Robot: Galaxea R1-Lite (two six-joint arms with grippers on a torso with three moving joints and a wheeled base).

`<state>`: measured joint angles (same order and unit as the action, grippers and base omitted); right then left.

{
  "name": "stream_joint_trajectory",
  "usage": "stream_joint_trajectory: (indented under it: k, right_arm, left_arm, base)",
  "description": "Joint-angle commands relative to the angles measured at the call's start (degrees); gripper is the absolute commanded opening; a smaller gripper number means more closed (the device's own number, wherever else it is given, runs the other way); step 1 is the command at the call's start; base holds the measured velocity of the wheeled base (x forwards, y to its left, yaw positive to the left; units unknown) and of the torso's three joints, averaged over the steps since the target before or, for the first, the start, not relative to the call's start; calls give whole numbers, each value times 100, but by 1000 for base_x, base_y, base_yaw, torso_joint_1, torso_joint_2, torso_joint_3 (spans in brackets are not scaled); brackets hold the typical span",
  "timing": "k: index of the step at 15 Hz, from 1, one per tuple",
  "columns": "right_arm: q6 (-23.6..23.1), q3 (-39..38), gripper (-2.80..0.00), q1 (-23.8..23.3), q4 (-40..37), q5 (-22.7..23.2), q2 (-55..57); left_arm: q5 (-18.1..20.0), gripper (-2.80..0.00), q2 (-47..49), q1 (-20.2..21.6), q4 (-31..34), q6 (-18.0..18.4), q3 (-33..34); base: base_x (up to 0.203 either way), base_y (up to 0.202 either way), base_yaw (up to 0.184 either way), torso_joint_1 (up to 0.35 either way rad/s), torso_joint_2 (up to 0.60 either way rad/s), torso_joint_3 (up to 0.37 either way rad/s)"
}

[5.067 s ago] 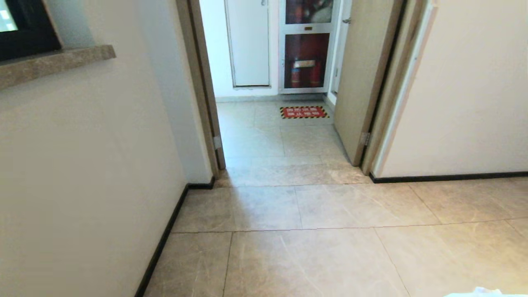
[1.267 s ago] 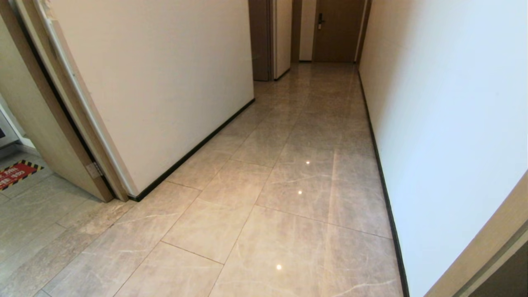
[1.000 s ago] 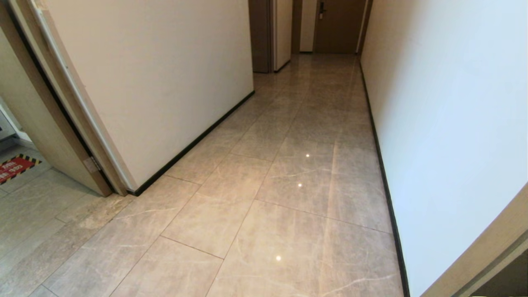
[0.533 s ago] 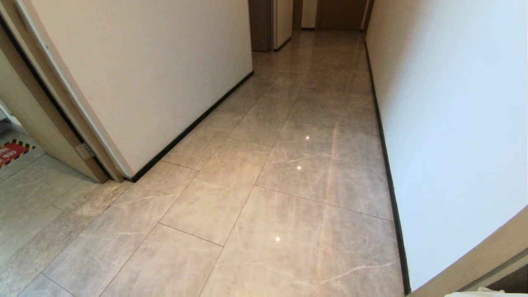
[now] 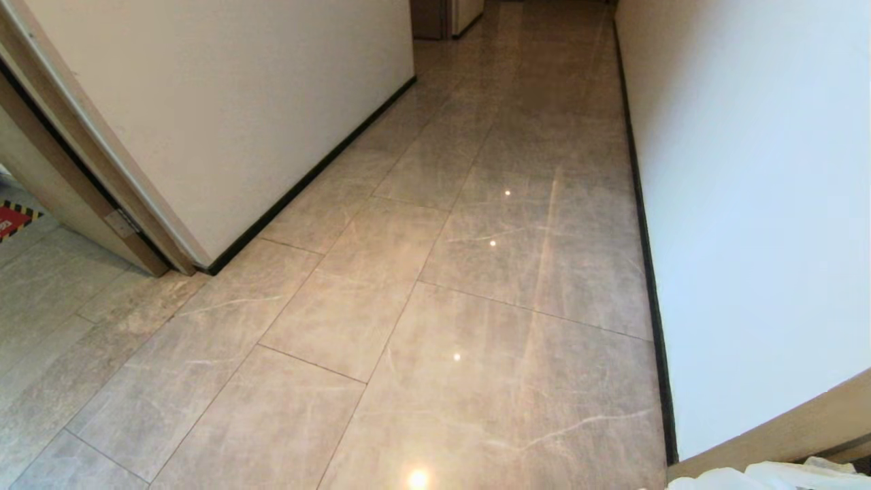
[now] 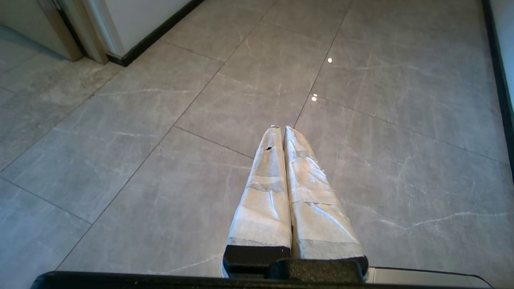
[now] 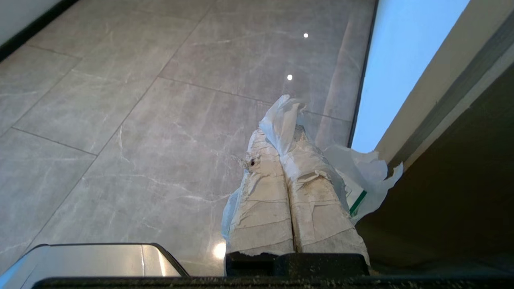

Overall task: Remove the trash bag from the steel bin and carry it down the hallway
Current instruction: Put the trash bag at the door

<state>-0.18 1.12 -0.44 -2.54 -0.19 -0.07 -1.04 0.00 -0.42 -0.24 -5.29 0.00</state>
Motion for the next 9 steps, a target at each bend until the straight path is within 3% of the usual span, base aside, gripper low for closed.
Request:
stream_joint_trajectory:
  k: [1, 9]
  right_arm:
    - [-7, 2, -280, 0, -1, 10, -1]
    - [-17, 2, -280, 0, -1, 10, -1]
  left_arm:
    - [-2, -280, 0, -2, -2, -7, 0]
    - [-2, -280, 0, -2, -2, -16, 0]
  base:
    - [0, 0, 0, -1, 2, -199]
    - [0, 0, 0, 2, 4, -158]
